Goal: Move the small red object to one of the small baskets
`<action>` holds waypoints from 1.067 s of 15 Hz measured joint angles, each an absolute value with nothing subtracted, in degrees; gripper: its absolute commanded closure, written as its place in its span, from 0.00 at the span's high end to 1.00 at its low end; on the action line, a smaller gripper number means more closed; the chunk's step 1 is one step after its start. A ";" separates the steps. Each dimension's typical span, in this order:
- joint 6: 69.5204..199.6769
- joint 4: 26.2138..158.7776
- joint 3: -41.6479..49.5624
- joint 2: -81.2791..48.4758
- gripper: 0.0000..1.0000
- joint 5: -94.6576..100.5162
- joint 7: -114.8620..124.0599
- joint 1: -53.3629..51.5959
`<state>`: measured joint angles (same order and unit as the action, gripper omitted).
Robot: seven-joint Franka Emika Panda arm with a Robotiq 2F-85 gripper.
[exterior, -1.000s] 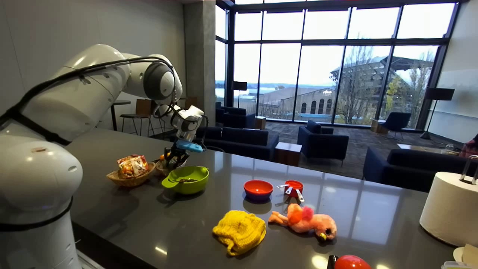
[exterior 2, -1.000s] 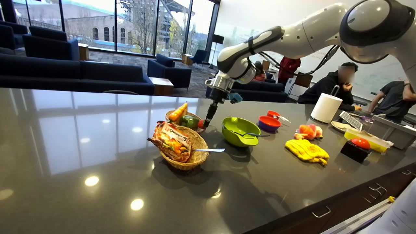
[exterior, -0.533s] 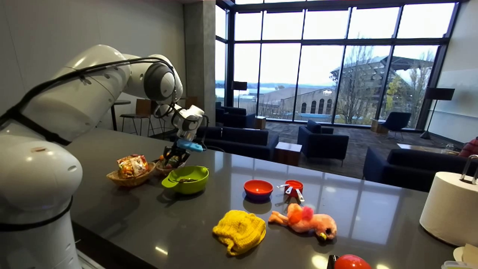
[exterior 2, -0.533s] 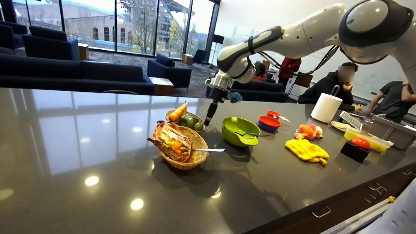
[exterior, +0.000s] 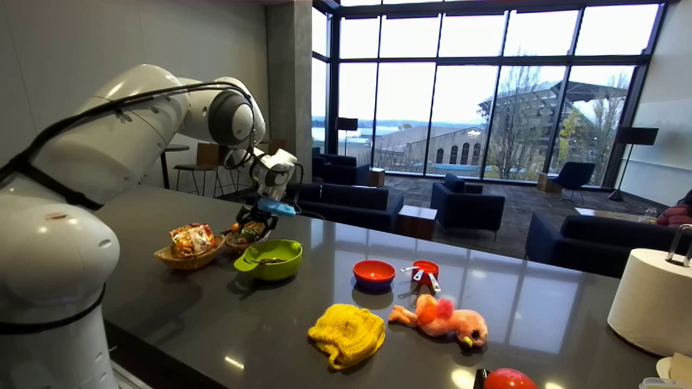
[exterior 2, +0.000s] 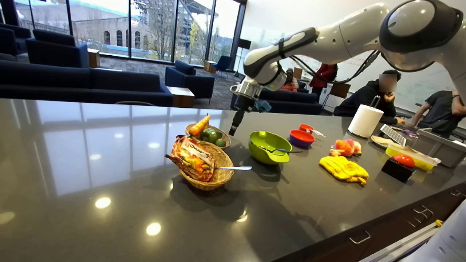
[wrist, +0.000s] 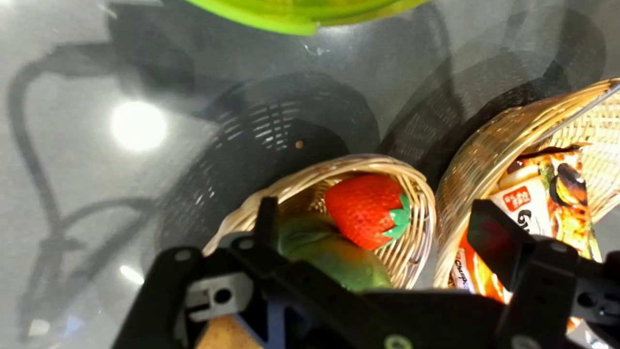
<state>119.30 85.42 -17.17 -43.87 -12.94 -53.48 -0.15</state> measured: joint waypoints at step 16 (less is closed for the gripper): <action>135.86 107.90 -10.36 -19.14 1.00 -11.48 -32.79 -0.13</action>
<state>135.86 107.90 -10.36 -19.14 -11.48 -32.79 -0.13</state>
